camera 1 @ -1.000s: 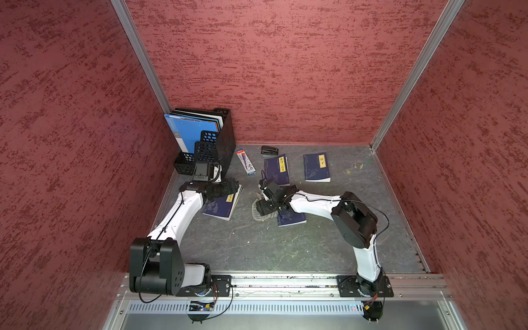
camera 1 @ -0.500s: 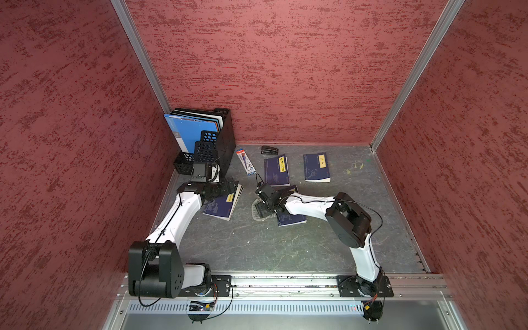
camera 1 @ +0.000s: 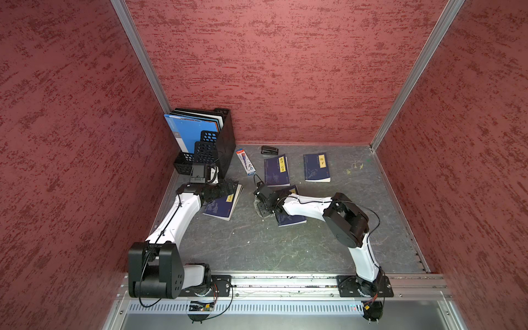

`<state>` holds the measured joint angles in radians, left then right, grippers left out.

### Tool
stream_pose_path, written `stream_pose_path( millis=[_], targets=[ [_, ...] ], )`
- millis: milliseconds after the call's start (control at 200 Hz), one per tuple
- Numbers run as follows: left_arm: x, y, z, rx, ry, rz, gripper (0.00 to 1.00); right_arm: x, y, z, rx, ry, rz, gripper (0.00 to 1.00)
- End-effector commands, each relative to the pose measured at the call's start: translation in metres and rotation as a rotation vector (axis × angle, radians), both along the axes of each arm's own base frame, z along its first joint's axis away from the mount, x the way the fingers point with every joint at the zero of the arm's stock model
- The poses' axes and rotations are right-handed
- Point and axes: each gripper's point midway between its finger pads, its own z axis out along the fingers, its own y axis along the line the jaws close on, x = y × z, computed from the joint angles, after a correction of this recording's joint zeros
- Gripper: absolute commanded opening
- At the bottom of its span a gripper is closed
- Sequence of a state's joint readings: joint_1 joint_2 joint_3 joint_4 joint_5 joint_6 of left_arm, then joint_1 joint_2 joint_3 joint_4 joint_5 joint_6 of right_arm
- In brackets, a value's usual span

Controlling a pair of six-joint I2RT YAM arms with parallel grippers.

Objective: Wipe the cover of the book
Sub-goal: Pick up the cleaning item at the center of the board, then wipe the dirt from the cover of the book.

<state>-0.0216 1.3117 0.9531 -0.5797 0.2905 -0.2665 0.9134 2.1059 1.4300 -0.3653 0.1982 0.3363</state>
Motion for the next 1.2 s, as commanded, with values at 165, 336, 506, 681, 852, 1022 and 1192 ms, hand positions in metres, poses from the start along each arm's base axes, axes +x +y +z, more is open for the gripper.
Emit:
stream_pose_path(
  millis=[165, 336, 506, 681, 852, 1022, 1192],
  targets=[
    [0.000, 0.000, 0.005, -0.022, -0.024, 0.003, 0.93, 0.006, -0.011, 0.065, 0.146, -0.049, 0.001, 0.15],
    [0.000, -0.002, 0.004, -0.031, -0.019, -0.006, 0.93, 0.021, -0.046, 0.084, 0.139, -0.082, -0.062, 0.14],
    [0.001, -0.005, 0.002, -0.033, -0.019, -0.018, 0.93, 0.036, -0.099, 0.071, 0.089, -0.076, -0.168, 0.13],
    [0.003, -0.011, 0.004, -0.023, -0.029, -0.036, 0.93, 0.039, -0.130, 0.037, 0.069, -0.025, -0.215, 0.12],
    [0.005, -0.017, 0.006, -0.006, -0.036, -0.054, 0.94, 0.029, -0.140, 0.009, 0.063, 0.038, -0.226, 0.11],
    [0.009, -0.019, 0.009, -0.001, -0.046, -0.062, 0.95, 0.002, -0.148, -0.004, 0.080, 0.106, -0.223, 0.10],
    [0.014, -0.020, 0.011, -0.003, -0.056, -0.065, 0.95, -0.036, -0.151, -0.010, 0.081, 0.177, -0.193, 0.09]
  ],
)
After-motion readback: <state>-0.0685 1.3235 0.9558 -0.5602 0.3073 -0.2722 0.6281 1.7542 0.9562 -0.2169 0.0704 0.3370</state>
